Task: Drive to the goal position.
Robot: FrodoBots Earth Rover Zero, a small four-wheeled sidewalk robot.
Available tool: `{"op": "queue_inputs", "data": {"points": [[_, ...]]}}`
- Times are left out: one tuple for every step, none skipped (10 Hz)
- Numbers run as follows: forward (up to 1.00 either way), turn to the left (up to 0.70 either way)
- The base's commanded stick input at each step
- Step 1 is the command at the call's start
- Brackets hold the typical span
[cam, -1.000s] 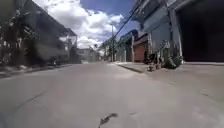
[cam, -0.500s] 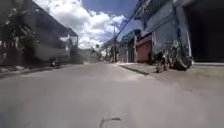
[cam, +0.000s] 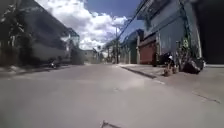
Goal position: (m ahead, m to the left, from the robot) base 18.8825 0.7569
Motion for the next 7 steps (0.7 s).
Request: {"op": "queue_inputs", "data": {"points": [[1.0,0.0],[1.0,0.0],[1.0,0.0],[1.0,0.0],[1.0,0.0],[1.0,0.0],[1.0,0.0]]}}
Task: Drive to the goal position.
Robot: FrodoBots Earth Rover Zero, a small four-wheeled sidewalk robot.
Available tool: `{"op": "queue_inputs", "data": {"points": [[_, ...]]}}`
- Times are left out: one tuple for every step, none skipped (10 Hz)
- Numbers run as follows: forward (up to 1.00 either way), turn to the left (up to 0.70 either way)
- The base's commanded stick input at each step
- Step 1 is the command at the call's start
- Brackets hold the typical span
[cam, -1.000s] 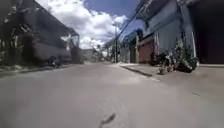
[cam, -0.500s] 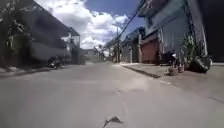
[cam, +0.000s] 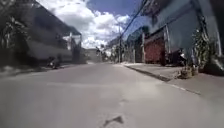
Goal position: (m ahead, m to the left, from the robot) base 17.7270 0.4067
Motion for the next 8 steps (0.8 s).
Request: {"op": "queue_inputs", "data": {"points": [[1.0,0.0],[1.0,0.0],[1.0,0.0],[1.0,0.0],[1.0,0.0],[1.0,0.0],[1.0,0.0],[1.0,0.0]]}}
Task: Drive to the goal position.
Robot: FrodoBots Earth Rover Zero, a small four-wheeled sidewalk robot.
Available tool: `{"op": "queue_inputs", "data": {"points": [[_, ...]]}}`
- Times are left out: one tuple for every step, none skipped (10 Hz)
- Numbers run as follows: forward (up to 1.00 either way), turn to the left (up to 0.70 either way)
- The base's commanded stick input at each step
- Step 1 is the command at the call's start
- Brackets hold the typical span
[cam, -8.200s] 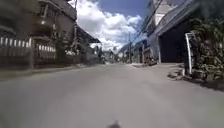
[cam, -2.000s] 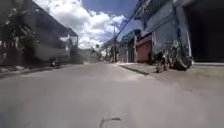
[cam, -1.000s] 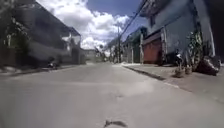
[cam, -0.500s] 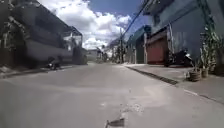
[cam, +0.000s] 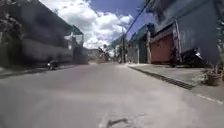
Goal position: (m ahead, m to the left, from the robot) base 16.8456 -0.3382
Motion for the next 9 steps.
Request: {"op": "queue_inputs", "data": {"points": [[1.0,0.0],[1.0,0.0],[1.0,0.0],[1.0,0.0],[1.0,0.0],[1.0,0.0],[1.0,0.0],[1.0,0.0],[1.0,0.0]]}}
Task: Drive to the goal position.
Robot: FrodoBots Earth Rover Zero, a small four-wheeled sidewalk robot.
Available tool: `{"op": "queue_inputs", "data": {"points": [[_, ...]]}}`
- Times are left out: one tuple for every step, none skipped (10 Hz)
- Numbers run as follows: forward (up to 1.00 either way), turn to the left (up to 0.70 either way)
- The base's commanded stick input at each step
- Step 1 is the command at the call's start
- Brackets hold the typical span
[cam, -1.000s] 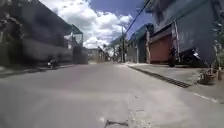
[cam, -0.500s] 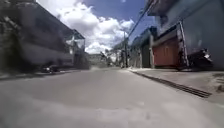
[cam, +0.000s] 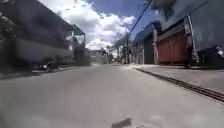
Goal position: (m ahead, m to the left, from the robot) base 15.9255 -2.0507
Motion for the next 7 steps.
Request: {"op": "queue_inputs", "data": {"points": [[1.0,0.0],[1.0,0.0],[1.0,0.0],[1.0,0.0],[1.0,0.0],[1.0,0.0],[1.0,0.0]]}}
